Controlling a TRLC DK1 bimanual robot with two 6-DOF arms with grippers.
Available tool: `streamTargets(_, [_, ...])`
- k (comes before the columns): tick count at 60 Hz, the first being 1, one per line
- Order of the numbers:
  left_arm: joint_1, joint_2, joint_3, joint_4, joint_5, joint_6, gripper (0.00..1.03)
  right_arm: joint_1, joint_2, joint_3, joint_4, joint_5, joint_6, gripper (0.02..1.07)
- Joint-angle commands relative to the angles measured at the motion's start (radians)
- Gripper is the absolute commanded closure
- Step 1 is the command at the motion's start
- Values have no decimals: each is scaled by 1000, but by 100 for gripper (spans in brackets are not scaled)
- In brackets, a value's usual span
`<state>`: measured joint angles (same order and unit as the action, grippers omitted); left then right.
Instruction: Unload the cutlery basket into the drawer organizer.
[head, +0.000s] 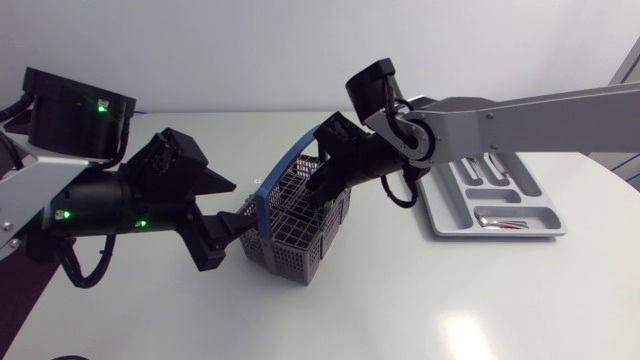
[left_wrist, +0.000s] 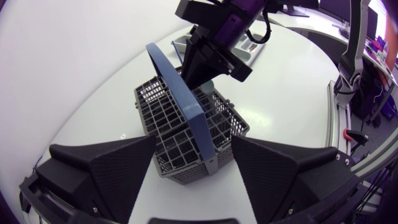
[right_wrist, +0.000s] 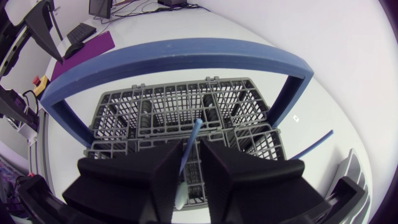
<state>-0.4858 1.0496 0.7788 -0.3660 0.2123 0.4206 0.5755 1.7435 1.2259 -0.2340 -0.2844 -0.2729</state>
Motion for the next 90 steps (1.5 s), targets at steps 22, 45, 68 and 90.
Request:
streamTargets(22, [-8,-39,-50,7,6,-13,20,6,-75,-75,53,7,52,102])
streamTargets(45, [-5,-45,-56,15,6,-14,20,-8,-167,-155,122,2,104,102])
streamTargets(68, [-17,-40,-58,22,6,-20,20,-40,-249,-213,211,-59,166,102])
streamTargets(90, [-31,-31,-50,24,1,-23,20,-75,-426,-190,134,-99,190,102])
